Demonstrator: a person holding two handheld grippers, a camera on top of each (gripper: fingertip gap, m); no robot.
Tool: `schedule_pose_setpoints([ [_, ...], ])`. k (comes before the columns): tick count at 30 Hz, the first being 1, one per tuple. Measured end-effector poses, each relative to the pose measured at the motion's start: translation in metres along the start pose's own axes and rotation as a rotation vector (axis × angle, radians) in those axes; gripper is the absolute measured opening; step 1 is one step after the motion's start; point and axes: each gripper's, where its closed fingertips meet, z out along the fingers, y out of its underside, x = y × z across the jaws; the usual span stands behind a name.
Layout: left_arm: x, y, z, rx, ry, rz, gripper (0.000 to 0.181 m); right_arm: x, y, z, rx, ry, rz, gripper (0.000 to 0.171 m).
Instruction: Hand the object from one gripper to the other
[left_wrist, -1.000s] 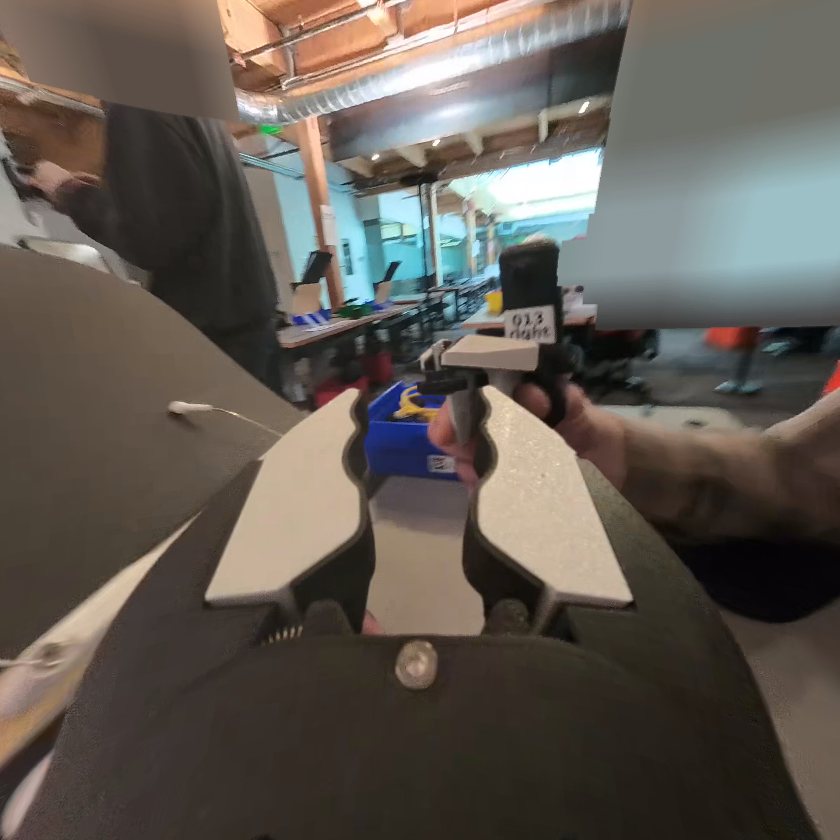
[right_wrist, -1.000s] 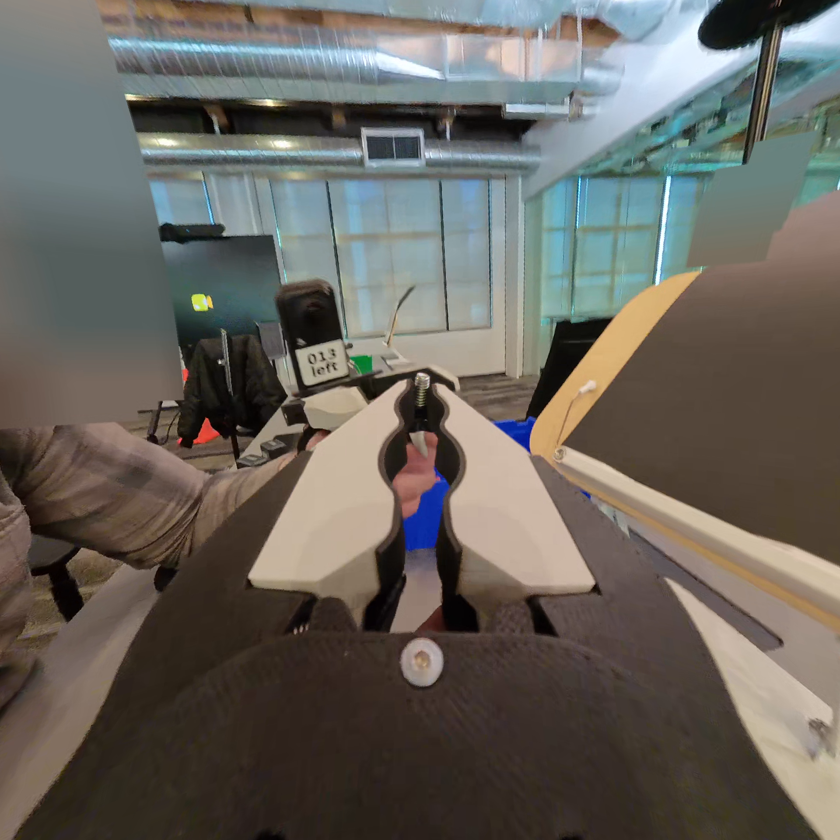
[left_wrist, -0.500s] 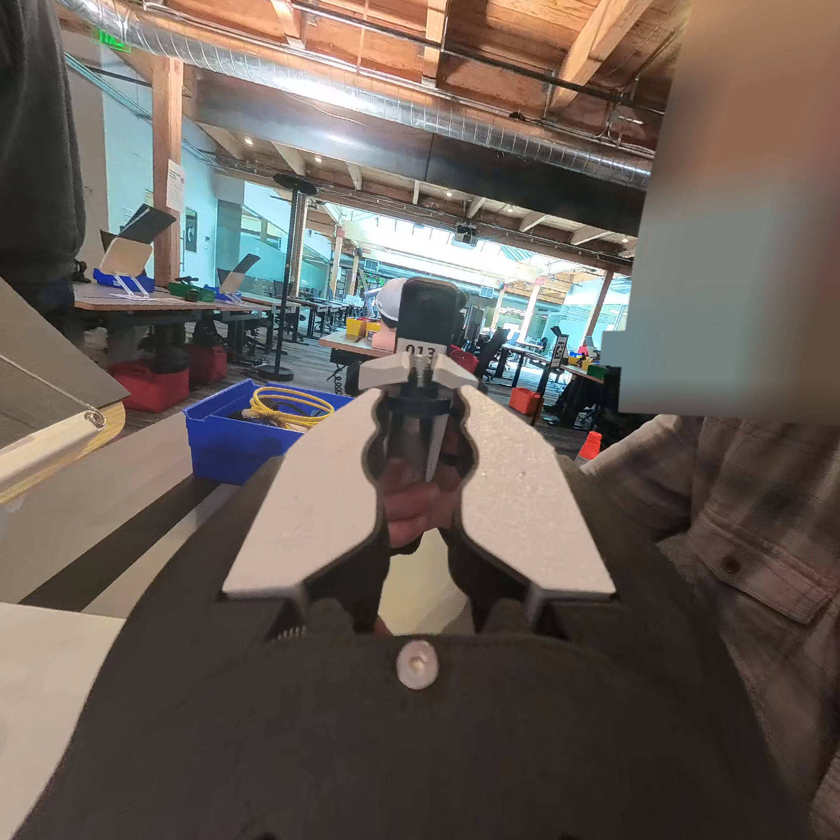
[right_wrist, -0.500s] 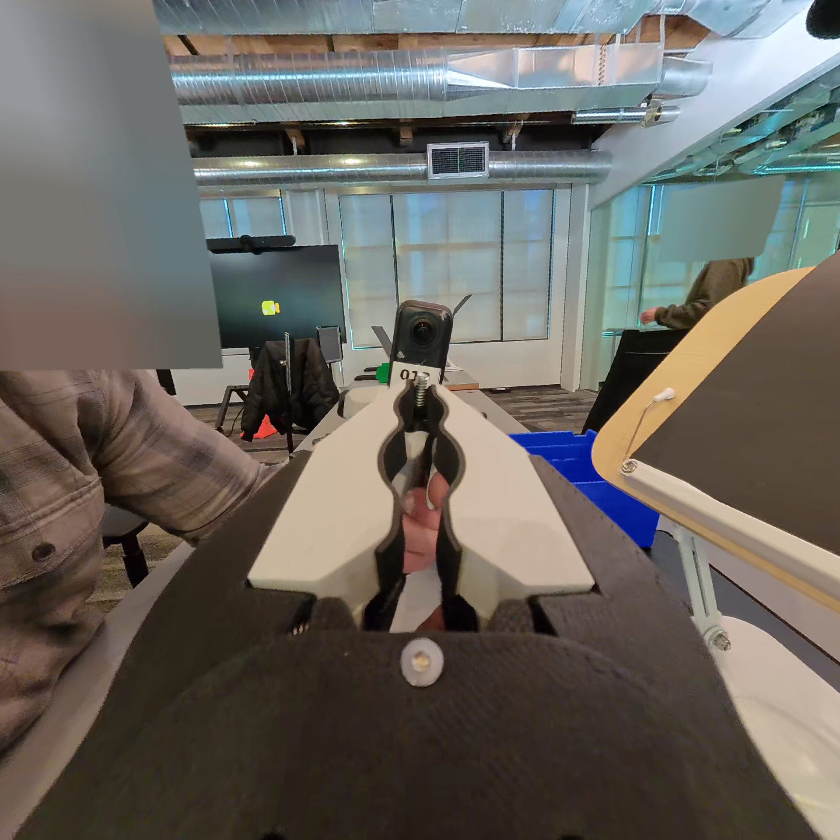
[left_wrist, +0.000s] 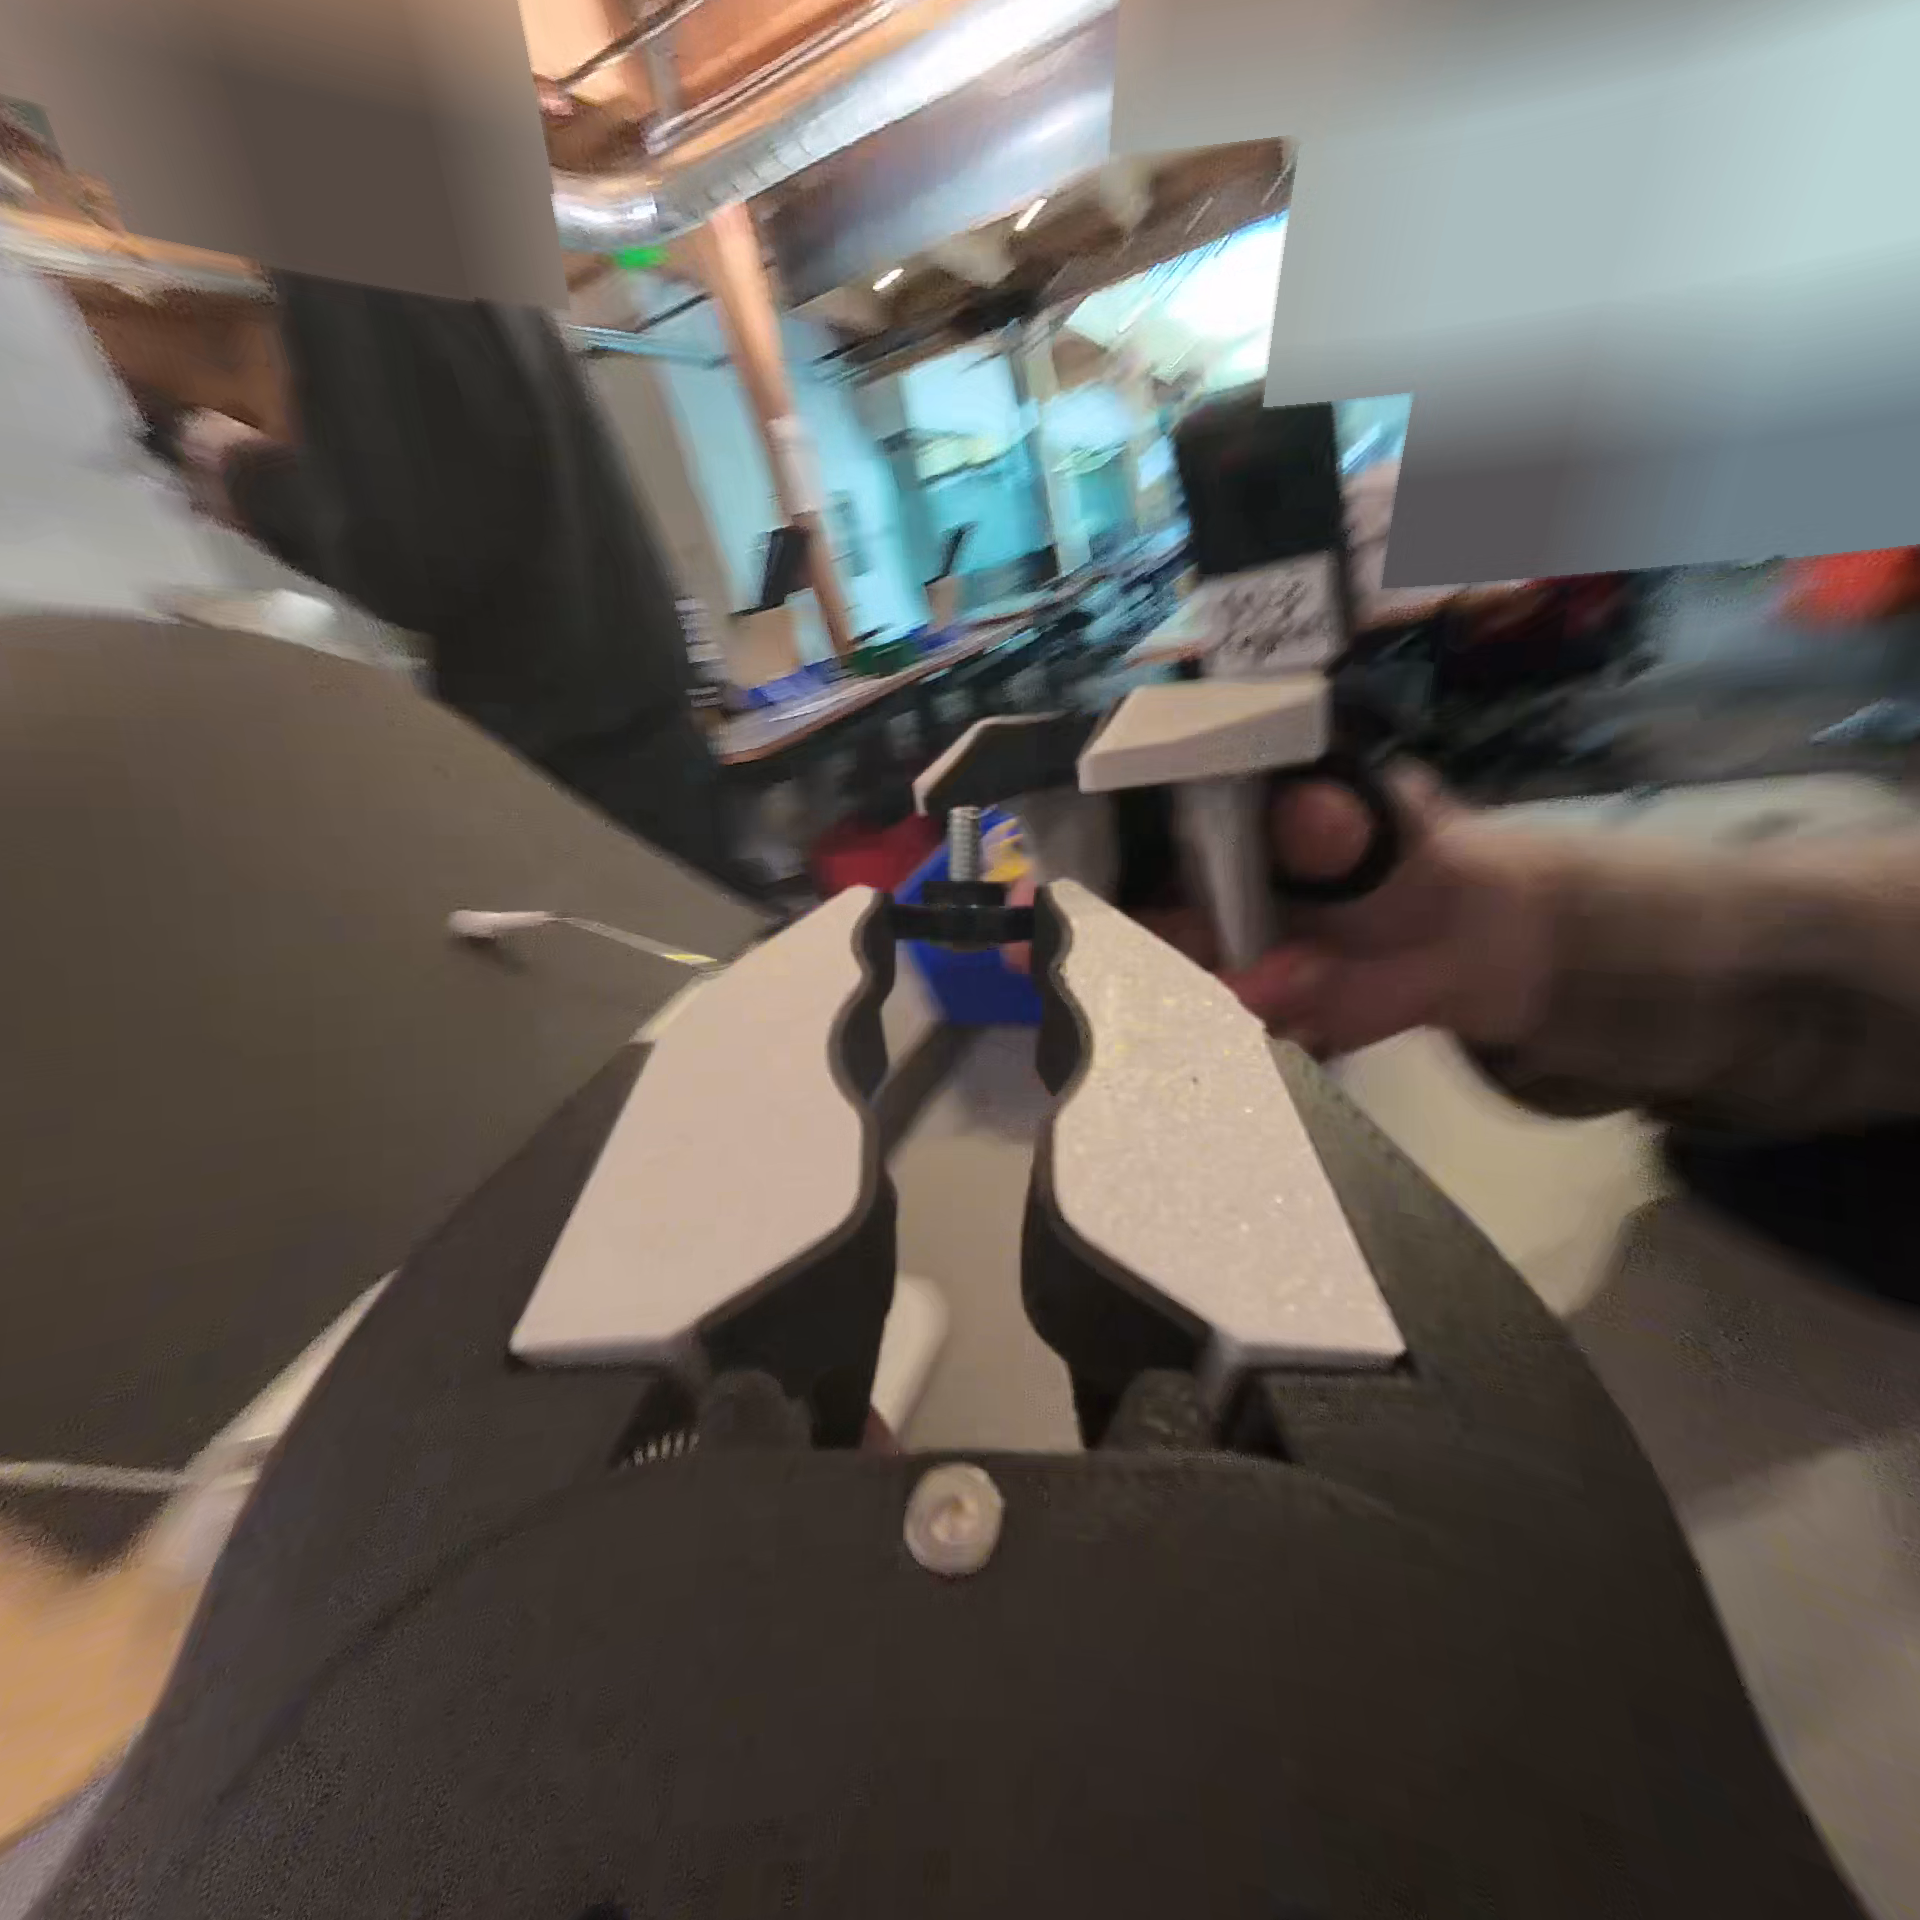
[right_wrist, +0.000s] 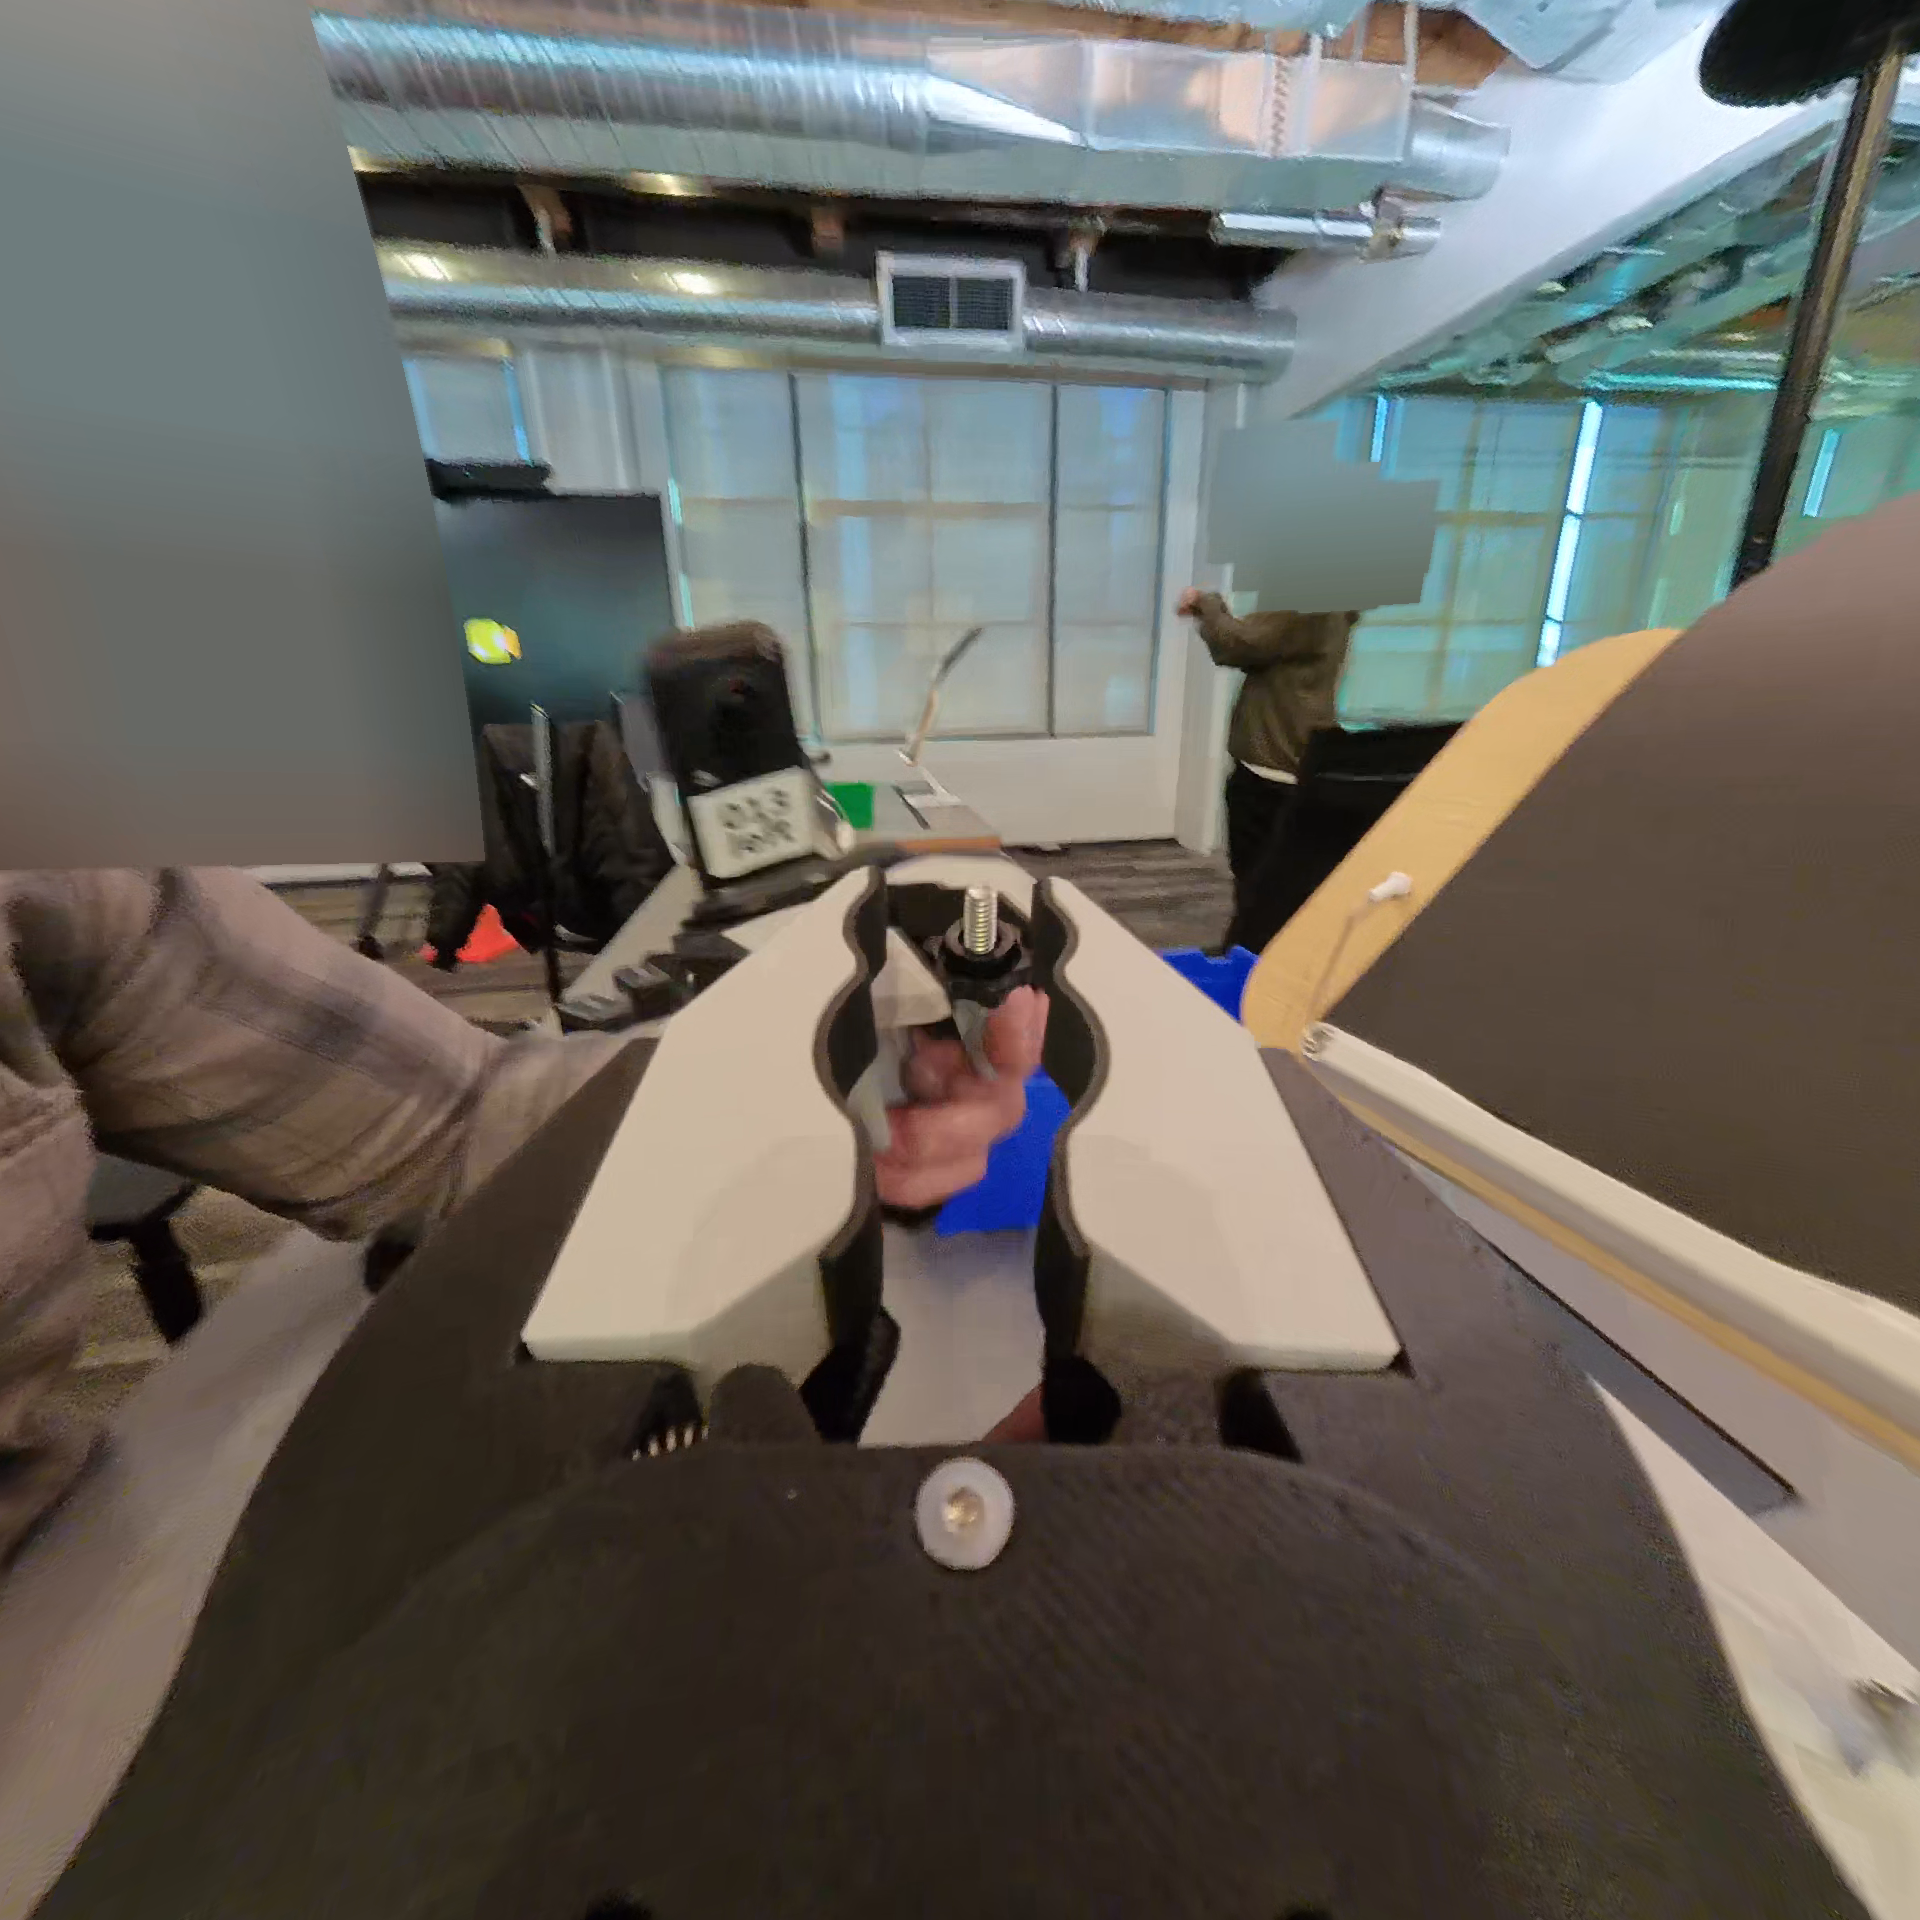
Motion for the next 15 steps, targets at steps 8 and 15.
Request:
schedule_pose_setpoints([
  [8,-0.033,0.007,-0.007,-0.277,-0.442,0.847,0.024,0.024,0.027,0.004,-0.234,0.211,-0.052,0.02],
  [15,-0.031,0.03,-0.004,-0.474,-0.406,1.15,0.024,0.027,0.045,-0.001,-0.374,0.221,-0.069,0.017],
])
